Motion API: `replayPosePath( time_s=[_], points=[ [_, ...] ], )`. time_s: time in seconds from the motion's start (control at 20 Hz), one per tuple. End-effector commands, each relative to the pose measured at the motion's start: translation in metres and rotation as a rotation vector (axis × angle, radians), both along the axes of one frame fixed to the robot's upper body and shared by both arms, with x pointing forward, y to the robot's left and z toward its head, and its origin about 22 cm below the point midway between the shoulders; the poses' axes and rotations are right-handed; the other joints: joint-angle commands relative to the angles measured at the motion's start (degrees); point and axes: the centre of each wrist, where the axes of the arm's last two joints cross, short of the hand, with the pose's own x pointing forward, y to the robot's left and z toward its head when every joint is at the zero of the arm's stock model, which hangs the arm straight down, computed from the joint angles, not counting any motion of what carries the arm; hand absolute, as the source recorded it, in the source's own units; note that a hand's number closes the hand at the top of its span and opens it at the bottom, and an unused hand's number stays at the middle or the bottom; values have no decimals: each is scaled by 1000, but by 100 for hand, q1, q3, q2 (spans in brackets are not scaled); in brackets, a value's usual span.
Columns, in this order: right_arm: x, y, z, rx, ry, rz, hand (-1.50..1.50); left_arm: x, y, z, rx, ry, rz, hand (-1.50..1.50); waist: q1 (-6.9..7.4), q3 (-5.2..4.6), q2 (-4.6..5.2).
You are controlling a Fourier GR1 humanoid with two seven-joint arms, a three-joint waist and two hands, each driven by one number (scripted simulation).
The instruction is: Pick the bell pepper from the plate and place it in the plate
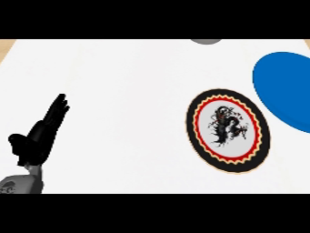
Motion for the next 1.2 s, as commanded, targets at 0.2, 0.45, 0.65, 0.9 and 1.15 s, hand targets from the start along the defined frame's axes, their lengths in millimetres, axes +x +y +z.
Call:
replayPosePath(
  time_s=[0.2, 0.45, 0.65, 0.9, 1.15],
  points=[
    [29, 48, -32, 192, 39, -153, -150, -12, 13, 1, 3, 8, -4, 0, 11, -3, -9],
    [31, 47, -32, 272, 112, -172, -150, -6, -4, -5, 10, 10, 3, 0, 17, 2, 12],
    [34, 54, -39, 401, 25, -205, -150, -6, -13, 4, -5, -12, -13, 0, 84, 10, 32],
    [9, 14, -30, 631, -98, -232, -150, -7, -6, 1, 9, -4, 7, 0, 38, 13, 29],
    [-42, -42, -27, 816, -132, -208, -150, -3, -2, -5, -3, -20, 13, 0, -11, 26, 69]
  ],
)
